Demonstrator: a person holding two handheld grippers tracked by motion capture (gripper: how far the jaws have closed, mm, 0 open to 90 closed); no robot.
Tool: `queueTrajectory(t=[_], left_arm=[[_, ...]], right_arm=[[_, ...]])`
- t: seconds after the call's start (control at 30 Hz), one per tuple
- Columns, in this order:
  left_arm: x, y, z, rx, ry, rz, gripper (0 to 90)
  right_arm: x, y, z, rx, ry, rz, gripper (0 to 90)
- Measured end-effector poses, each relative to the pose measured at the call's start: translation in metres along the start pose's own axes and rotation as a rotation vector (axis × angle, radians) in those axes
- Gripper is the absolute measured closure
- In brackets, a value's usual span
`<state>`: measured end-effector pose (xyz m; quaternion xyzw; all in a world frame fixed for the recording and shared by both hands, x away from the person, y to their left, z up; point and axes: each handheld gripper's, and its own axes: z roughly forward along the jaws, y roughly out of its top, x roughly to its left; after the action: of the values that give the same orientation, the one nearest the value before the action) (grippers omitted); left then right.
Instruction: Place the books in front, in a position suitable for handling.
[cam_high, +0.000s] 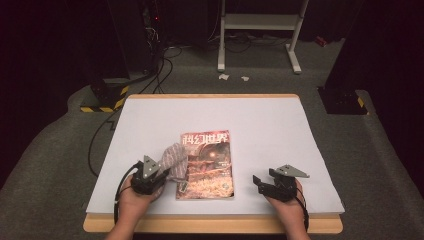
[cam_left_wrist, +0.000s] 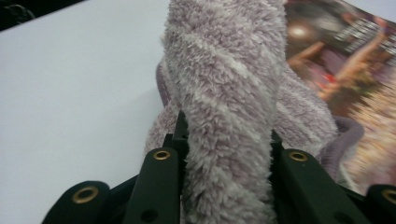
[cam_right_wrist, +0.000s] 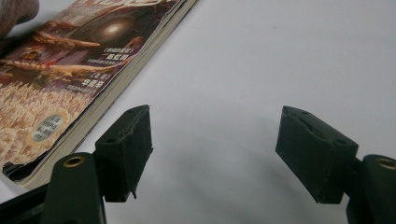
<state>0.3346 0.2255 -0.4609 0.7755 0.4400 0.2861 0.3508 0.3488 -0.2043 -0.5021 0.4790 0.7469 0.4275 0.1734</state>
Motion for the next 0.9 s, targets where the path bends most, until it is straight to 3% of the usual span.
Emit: queueTrajectory(t=[0.17,0.27,0.37,0.7,0.9], left_arm=[[0.027,0.008,0.005,-0.005,0.028,-0.059,69.5],[0.043,0.009,0.013,0.012,0.037,-0.104,69.3],[0.056,0.009,0.022,0.037,0.058,-0.121,69.1],[0.074,0.001,0.049,0.140,0.128,-0.128,67.6],[0.077,-0.002,0.051,0.139,0.139,-0.152,62.8]], right_arm=[[0.000,0.000,0.000,0.003,0.000,0.001,26.3],[0.000,0.000,0.000,0.001,0.001,-0.001,26.6],[0.000,0.000,0.000,0.003,0.001,0.000,26.7],[-0.001,0.000,0.000,0.007,0.012,0.007,28.0],[0.000,0.000,0.001,0.006,0.012,-0.001,28.3]])
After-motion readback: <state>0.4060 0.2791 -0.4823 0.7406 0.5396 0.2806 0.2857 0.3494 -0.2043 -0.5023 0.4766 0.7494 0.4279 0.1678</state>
